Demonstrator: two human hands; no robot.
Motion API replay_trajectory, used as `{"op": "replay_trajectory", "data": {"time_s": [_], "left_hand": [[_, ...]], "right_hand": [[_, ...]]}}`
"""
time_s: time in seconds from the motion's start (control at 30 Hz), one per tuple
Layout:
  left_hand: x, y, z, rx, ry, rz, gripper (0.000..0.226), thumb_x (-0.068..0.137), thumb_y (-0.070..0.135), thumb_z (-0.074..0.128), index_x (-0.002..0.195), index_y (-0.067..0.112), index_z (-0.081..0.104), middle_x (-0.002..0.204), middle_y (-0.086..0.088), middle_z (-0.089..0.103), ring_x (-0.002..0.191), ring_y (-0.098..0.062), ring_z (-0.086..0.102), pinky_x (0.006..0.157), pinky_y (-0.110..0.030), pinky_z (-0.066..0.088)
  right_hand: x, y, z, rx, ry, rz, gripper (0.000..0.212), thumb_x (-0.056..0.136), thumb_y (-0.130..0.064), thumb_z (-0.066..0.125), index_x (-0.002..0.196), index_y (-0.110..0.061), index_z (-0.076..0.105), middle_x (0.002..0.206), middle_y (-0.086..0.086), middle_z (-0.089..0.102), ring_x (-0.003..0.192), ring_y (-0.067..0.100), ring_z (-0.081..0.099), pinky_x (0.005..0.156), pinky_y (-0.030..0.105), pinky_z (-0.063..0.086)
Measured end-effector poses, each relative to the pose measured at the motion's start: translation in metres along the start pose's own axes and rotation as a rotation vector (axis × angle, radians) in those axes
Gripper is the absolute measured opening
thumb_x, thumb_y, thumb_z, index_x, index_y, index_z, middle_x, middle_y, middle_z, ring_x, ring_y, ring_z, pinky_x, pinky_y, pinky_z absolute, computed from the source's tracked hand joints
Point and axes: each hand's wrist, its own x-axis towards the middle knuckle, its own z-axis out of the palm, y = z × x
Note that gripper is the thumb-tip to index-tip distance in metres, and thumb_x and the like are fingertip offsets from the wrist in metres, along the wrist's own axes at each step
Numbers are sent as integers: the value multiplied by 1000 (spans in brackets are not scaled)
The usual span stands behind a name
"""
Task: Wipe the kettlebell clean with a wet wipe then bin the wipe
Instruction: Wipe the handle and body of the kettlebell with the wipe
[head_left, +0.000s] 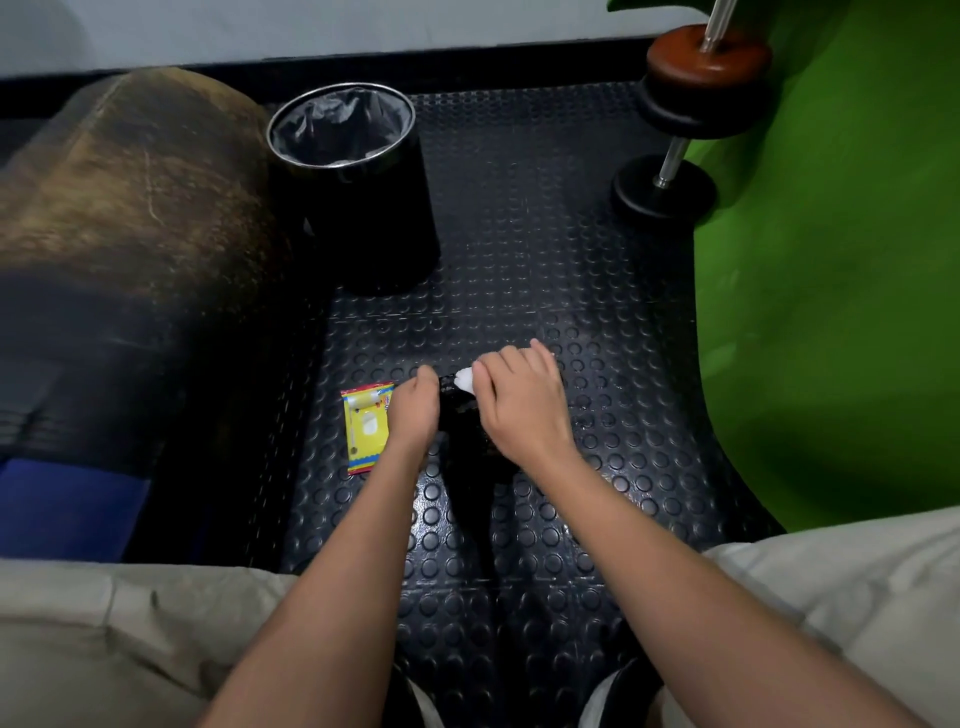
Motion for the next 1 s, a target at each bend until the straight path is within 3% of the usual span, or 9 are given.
{"op": "replay_trajectory", "data": {"time_s": [0.13,0.2,0.33,0.47,0.57,0.63,0.73,0.8,1.0], "left_hand": [[-3,-1,0,-23,-7,5,33,92,38,34,78,13,51,75,-8,51,71,-21,44,64,-34,34],[-6,2,1,2,-3,20,30,94,35,34,78,13,47,74,-7,47,69,-20,41,62,-34,31],[-15,5,6,53,29,98,31,97,29,34,70,15,35,67,-4,36,61,-18,30,56,-35,23],[-22,8,8,115,80,168,39,99,27,34,62,16,31,61,0,35,59,-17,31,54,-34,25],[-18,8,7,212,125,267,44,102,30,32,62,11,34,63,-3,41,64,-23,38,59,-36,29],[-16,6,6,231,134,302,49,104,32,31,61,10,36,63,-3,45,66,-24,41,62,-36,30],[-17,2,3,229,121,291,52,104,39,33,66,7,50,66,-2,54,71,-23,47,68,-33,32],[-18,2,1,214,110,276,51,103,39,34,72,5,56,69,-2,56,73,-21,49,68,-33,34],[-16,3,2,284,94,324,46,103,30,34,59,16,35,59,2,43,64,-20,39,59,-36,31]], "right_hand": [[-12,26,4,135,33,-37,33,108,-35,35,119,-22,63,107,-9,61,107,14,52,119,37,24],[-14,33,4,244,56,53,32,109,-33,34,113,-21,63,103,-8,59,100,15,49,104,36,36],[-8,35,-3,439,25,380,37,110,-34,29,82,-21,50,83,-9,48,86,15,45,74,29,35],[6,28,-8,665,-38,751,43,106,-34,29,67,-23,41,75,-5,48,71,14,45,66,33,35],[8,23,-11,383,-7,583,43,107,-30,29,73,-18,53,83,2,59,81,21,51,76,38,42],[4,13,-8,214,8,404,46,108,-30,28,88,-11,66,92,6,66,87,22,52,94,42,43],[-1,-4,-2,76,1,195,46,107,-33,26,97,-15,67,96,1,67,97,20,56,118,43,30],[-3,-3,3,57,34,108,41,107,-34,30,97,-17,66,94,-3,63,98,18,55,122,41,24],[-7,32,7,189,93,45,35,107,-34,33,96,-20,63,89,-9,57,90,11,49,118,40,28]]}}
